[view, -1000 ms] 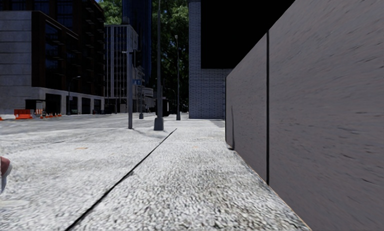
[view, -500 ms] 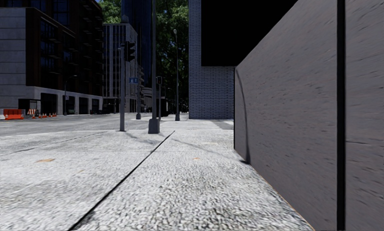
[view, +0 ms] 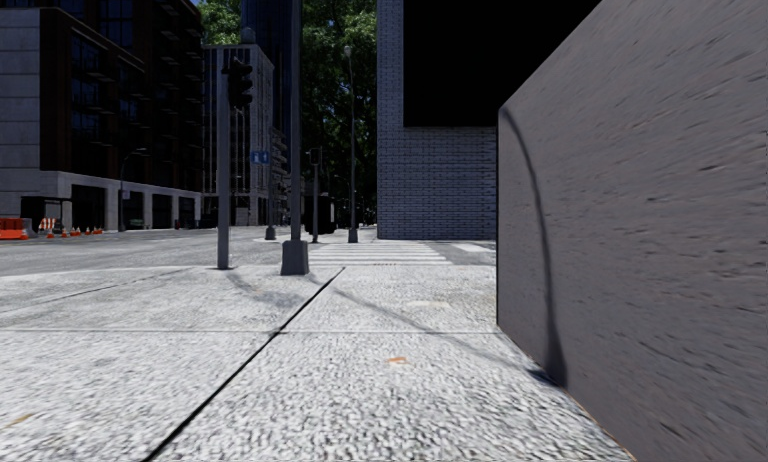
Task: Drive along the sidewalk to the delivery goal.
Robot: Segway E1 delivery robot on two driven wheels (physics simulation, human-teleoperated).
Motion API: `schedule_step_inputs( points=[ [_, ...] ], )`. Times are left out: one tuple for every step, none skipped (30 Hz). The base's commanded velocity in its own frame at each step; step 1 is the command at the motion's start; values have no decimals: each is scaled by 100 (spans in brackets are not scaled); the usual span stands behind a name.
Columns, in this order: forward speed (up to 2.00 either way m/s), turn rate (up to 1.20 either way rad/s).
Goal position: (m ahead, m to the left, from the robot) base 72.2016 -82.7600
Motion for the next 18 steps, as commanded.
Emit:
schedule_step_inputs(
  points=[
    [200, 0],
    [200, 0],
    [200, 0],
    [200, 0],
    [200, 0],
    [200, 0],
    [200, 0],
    [200, 0],
    [200, 0],
    [200, 0],
    [200, 0],
    [200, 0],
    [200, 0],
    [200, 0],
    [200, 0],
    [200, 0],
    [200, 0],
    [200, 0]
  ],
)
